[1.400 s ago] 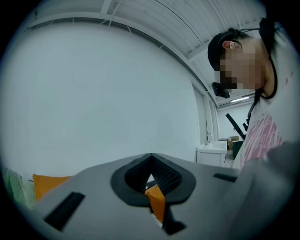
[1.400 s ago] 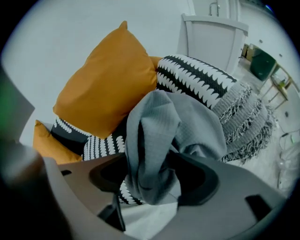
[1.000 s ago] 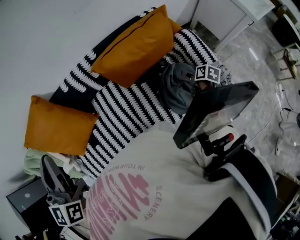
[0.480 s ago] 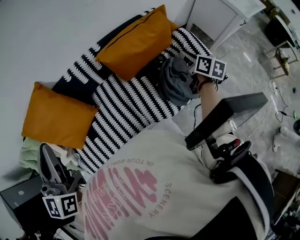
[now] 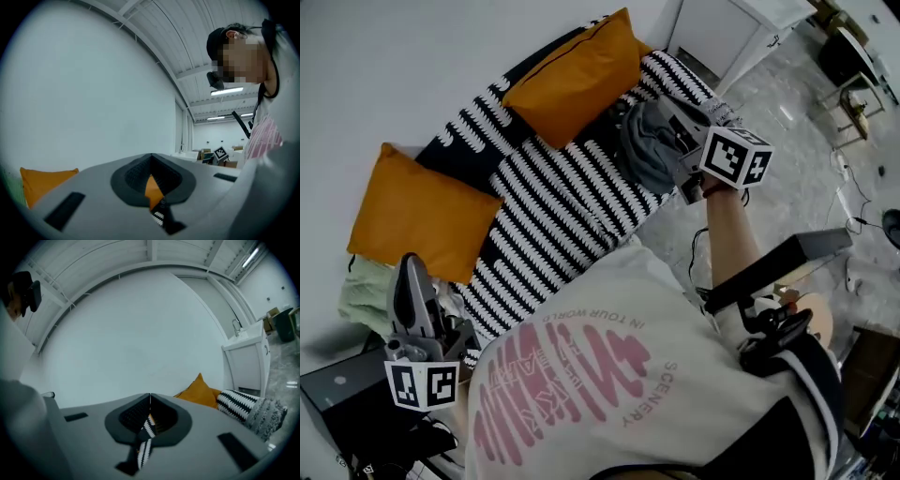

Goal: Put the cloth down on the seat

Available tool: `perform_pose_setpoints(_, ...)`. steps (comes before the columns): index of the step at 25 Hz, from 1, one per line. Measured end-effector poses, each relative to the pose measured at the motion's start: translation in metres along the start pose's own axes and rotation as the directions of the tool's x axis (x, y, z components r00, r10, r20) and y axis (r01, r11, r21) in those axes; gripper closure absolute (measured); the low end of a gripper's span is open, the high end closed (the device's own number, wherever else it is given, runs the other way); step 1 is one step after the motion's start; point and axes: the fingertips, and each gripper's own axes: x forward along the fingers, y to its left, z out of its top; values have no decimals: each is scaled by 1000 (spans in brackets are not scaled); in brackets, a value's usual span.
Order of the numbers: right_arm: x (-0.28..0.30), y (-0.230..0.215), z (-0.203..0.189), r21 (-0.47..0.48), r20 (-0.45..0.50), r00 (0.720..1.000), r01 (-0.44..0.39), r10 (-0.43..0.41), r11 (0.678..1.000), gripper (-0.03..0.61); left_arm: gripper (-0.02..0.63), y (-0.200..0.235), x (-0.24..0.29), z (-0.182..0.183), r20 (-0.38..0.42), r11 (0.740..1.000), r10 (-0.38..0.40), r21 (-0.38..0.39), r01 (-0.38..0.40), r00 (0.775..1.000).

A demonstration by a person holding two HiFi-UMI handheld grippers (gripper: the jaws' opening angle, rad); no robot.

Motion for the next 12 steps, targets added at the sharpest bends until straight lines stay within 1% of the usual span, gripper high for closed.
perform_pose_setpoints(3,-23,36,0,-8,44,998,-53,53,999,565,612,-5,-2,-8,-20,998,-54,-15,54,998)
perform_pose_setpoints(6,-51,76,-6,58,89,984,-158,152,986,566,612,-18,-11,-10,-35,993,-117,-38,116,993)
perform_pose_setpoints(8,-68,100,-12,76,106,974,-211,203,975,566,612,-25,-15,-13,-38,986,-162,-53,159,986)
perform_pose_setpoints(10,-83,116,-20,60,109,972,-216,209,974,566,612,-30,-16,-16,-37,978,-200,-75,197,979)
perform_pose_setpoints(12,-95,126,-27,43,112,974,-201,195,979,566,612,-34,-17,-19,-39,968,-235,-94,231,971)
